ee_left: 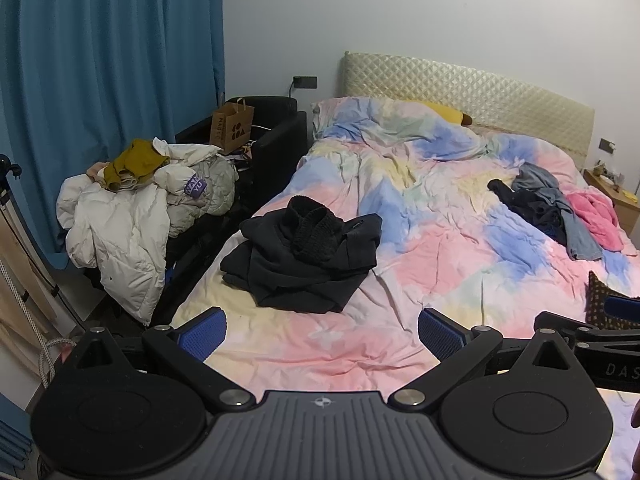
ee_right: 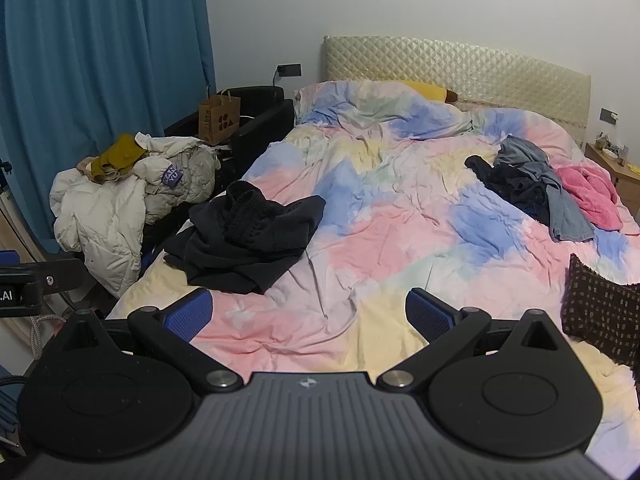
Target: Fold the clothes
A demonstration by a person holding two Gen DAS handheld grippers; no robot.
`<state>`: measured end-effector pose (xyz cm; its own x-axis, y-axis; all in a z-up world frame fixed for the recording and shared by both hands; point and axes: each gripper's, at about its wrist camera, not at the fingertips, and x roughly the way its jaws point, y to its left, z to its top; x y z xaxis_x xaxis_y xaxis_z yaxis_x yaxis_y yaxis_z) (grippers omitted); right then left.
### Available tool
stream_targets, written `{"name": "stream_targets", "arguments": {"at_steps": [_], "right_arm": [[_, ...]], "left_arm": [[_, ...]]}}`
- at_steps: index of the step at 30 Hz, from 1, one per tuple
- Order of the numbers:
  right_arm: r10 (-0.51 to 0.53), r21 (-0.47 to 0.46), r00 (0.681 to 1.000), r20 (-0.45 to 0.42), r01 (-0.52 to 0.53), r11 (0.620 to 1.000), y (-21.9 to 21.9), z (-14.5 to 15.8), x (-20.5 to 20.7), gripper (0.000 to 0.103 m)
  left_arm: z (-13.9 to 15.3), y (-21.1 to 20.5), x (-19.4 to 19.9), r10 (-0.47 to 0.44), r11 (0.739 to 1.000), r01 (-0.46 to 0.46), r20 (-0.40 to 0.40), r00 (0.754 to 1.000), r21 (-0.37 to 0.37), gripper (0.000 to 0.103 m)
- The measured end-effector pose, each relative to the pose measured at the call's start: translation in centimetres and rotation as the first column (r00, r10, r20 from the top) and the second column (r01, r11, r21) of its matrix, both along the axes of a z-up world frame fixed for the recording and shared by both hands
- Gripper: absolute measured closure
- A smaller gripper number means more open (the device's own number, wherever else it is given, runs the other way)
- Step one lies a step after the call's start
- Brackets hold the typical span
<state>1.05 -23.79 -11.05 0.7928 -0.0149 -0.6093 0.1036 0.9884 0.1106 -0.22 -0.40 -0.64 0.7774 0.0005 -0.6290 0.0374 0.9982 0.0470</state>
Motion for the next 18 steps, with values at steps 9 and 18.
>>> {"name": "stream_targets", "arguments": {"at_steps": [9, 18], "right_arm": [[0.017, 0.043, 1.0, 0.013, -0.018, 0.999, -0.7, -0.1, -0.4, 0.0], [0.088, 0.092, 0.994, 0.07, -0.094, 0.991, -2.3, -0.2, -0.8, 0.0]], "left_arm": [[0.3, -0.3, -0.1, 0.013, 1.0, -0.013, 0.002, 1.0, 0.004, 0.0], [0.6, -1.4, 0.3, 0.064, 0.998, -0.064, -0.005, 0.998, -0.001, 0.0]]}}
